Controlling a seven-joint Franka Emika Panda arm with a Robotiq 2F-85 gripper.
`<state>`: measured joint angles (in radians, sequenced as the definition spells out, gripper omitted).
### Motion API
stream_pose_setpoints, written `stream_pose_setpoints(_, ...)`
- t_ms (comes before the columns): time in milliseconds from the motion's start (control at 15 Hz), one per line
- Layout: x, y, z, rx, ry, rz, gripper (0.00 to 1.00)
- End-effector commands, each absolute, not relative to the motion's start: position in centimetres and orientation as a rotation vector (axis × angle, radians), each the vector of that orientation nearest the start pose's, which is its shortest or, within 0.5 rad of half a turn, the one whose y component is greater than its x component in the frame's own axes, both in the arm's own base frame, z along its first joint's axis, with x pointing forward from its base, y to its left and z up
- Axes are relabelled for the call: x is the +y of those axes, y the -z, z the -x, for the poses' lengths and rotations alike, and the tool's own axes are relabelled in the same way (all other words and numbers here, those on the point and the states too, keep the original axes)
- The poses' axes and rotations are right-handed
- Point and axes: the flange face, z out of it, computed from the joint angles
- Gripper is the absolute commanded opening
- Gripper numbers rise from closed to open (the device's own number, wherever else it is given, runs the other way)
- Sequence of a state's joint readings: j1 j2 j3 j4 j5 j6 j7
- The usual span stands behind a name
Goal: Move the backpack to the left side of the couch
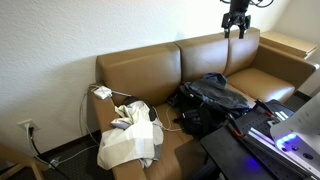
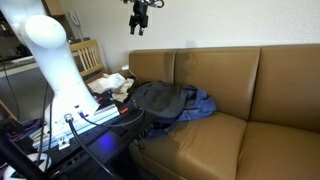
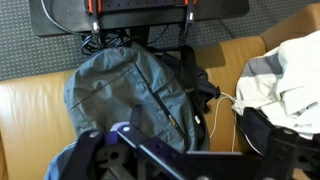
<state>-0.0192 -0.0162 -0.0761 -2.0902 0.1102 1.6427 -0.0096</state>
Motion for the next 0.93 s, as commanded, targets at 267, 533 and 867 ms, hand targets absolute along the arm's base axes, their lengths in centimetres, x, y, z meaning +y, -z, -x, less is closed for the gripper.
stream_pose_setpoints(267, -1.8, -36.4, -51.1, 0.06, -0.802, 2.898, 1.0)
stream_pose_setpoints(533, -1.5, -31.4, -54.1, 0.177, -0.754, 2.894, 1.0)
stream_pose_setpoints(867, 1.9, -19.6, -56.2, 0.367, -0.554, 2.91, 1.0)
